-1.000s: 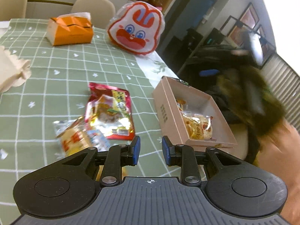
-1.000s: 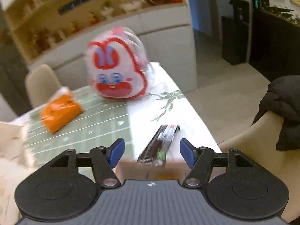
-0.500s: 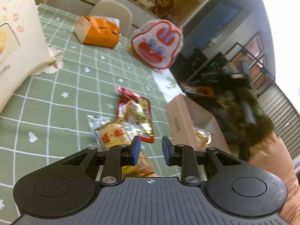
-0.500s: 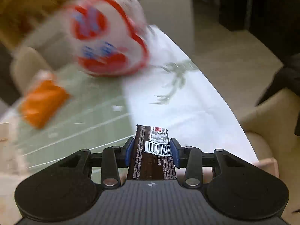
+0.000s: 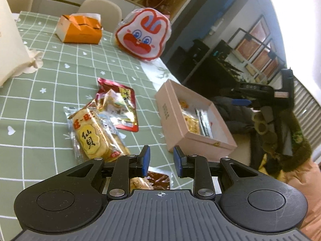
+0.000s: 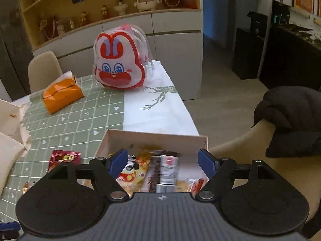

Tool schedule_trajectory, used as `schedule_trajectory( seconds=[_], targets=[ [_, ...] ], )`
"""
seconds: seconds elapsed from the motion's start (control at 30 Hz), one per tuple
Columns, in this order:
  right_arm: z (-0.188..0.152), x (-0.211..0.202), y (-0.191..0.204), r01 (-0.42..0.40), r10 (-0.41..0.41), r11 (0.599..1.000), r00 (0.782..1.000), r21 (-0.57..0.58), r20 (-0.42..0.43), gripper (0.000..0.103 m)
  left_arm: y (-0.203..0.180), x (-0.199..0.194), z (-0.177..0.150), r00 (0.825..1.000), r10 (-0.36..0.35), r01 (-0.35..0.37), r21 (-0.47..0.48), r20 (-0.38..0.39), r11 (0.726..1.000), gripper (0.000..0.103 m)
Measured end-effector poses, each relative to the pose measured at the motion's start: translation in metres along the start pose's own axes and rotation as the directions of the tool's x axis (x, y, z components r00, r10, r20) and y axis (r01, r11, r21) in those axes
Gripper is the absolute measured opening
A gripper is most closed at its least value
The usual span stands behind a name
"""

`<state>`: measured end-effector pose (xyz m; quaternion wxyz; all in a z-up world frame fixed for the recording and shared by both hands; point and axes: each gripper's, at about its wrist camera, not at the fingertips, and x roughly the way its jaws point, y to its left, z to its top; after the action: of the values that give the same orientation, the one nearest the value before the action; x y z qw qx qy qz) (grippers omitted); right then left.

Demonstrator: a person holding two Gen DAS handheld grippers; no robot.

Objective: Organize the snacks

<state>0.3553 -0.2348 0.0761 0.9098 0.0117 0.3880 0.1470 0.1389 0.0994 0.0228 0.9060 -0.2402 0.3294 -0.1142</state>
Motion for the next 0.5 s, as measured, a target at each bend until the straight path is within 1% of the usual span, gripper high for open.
schedule_trajectory(
  seconds=[0.03, 0.07, 0.13, 0.17, 0.23, 0.3, 0.33, 0.4, 0.43, 0.5],
  targets=[
    [-0.003, -0.004, 0.006, -0.014, 0.014, 1.0, 1.0, -0.003, 0.012, 0.078, -0.002, 0.0, -0.002, 1.0, 0.028, -0.028, 0.019, 0.011, 0.999, 0.029],
    [-0.006, -0.006, 0.017, -0.035, 0.036, 0.999, 0.999, -0.019, 0.018, 0.078, -0.006, -0.001, -0.004, 0.997, 0.072, -0.074, 0.054, 0.03, 0.996, 0.029],
    [-0.011, -0.006, 0.046, -0.097, 0.098, 0.993, 0.995, -0.062, 0.017, 0.078, -0.008, -0.002, -0.007, 0.986, 0.153, -0.159, 0.105, 0.066, 0.982, 0.029],
    [-0.014, -0.005, 0.061, -0.128, 0.129, 0.988, 0.992, -0.082, 0.011, 0.078, -0.006, -0.002, -0.008, 0.981, 0.18, -0.188, 0.109, 0.073, 0.976, 0.029],
    [-0.019, 0.003, 0.101, -0.199, 0.198, 0.972, 0.98, -0.128, -0.02, 0.078, 0.004, -0.004, -0.008, 0.978, 0.198, -0.203, 0.077, 0.061, 0.976, 0.029],
    [-0.024, 0.019, 0.136, -0.243, 0.236, 0.959, 0.97, -0.149, -0.064, 0.078, 0.015, -0.008, -0.009, 0.977, 0.209, -0.211, 0.044, 0.054, 0.976, 0.029],
    [-0.025, 0.032, 0.155, -0.251, 0.24, 0.955, 0.967, -0.16, -0.089, 0.078, 0.02, -0.01, -0.01, 0.975, 0.214, -0.216, 0.034, 0.051, 0.976, 0.029],
    [-0.029, 0.058, 0.186, -0.22, 0.203, 0.959, 0.973, -0.181, -0.108, 0.078, 0.027, -0.013, -0.013, 0.977, 0.209, -0.21, 0.02, 0.039, 0.978, 0.029],
    [-0.03, 0.074, 0.2, -0.184, 0.168, 0.963, 0.981, -0.195, -0.098, 0.078, 0.031, -0.015, -0.015, 0.98, 0.199, -0.199, 0.014, 0.029, 0.98, 0.029],
    [-0.029, 0.101, 0.221, -0.092, 0.082, 0.97, 0.995, -0.224, -0.052, 0.078, 0.038, -0.018, -0.018, 0.983, 0.182, -0.182, 0.005, 0.014, 0.983, 0.029]
  ],
)
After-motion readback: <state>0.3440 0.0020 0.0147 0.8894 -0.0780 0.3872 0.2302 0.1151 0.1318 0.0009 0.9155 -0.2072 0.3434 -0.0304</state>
